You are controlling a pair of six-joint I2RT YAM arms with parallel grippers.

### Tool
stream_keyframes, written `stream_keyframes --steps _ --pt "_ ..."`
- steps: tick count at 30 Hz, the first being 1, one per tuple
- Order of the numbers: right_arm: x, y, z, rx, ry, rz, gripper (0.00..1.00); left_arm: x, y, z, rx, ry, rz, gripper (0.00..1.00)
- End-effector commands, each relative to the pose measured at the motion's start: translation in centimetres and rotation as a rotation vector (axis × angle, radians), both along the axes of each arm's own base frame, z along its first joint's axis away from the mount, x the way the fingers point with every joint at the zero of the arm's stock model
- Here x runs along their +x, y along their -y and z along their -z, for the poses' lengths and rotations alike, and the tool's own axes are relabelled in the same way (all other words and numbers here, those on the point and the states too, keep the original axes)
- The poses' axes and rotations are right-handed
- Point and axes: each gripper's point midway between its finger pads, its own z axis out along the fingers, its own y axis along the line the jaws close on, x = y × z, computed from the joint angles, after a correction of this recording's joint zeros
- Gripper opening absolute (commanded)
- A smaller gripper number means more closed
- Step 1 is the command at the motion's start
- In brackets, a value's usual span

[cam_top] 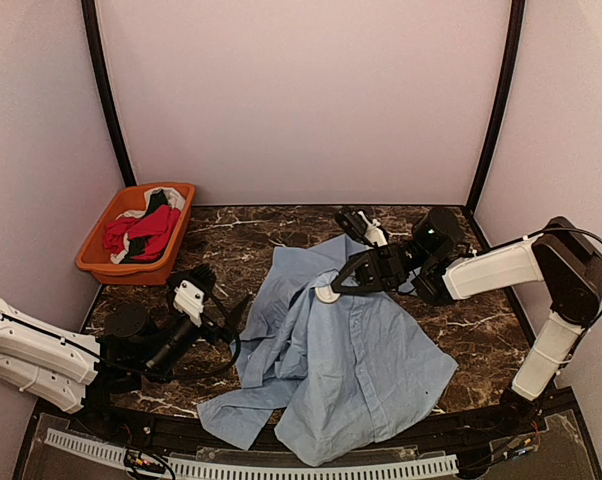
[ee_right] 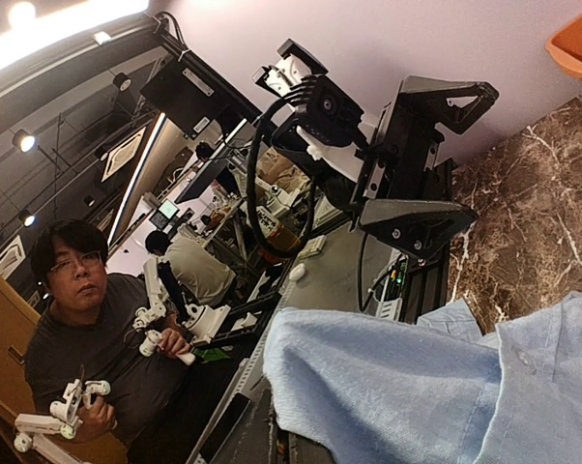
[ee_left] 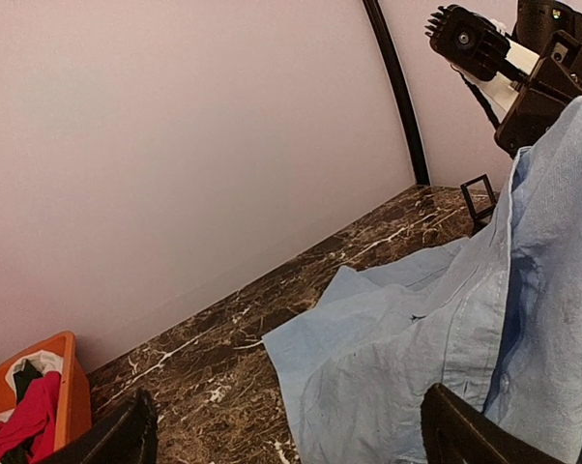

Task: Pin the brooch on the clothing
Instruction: Close the brooch on the flattened clothing.

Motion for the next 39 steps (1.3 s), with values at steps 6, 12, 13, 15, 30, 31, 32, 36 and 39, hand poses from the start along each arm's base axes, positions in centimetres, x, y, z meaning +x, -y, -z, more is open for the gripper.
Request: stream_keyframes --steps 6,12,13,15,30,31,32,36,39 --pt "2.7 -1.7 -0.7 -0.005 0.179 0.162 0.00 -0.2 0.8 -0.6 -0.028 -0.031 0.048 0.93" --pt "7.3 -1.6 1.5 -0.220 0.317 0.474 0.00 -1.7 3.5 -2.5 -0.127 -0.102 0.220 0.91" --pt "8.0 -1.3 1.7 -0.240 0.336 0.531 0.00 -1.9 3.8 -2.9 -0.140 -0.107 0.238 0.91" --pt "8.6 -0.9 1.9 -0.256 0.366 0.602 0.00 -2.4 4.6 -3.8 -0.182 -0.126 0.287 0.90" --pt "6.7 0.0 0.2 -0.225 0.462 0.776 0.00 0.4 10.5 -6.0 -0.381 -0.412 0.422 0.74" --pt "6.7 0.2 -0.1 -0.213 0.463 0.785 0.00 0.8 10.9 -6.7 -0.401 -0.423 0.421 0.73" --pt "6.7 0.4 -0.2 -0.212 0.462 0.793 0.00 1.3 11.4 -5.6 -0.375 -0.456 0.405 0.72" --pt "7.0 1.0 -0.1 -0.247 0.450 0.831 0.00 1.6 12.7 -5.7 -0.395 -0.493 0.427 0.71" --pt "7.1 1.3 -0.1 -0.253 0.448 0.846 0.00 1.5 13.9 -5.6 -0.388 -0.514 0.459 0.71"
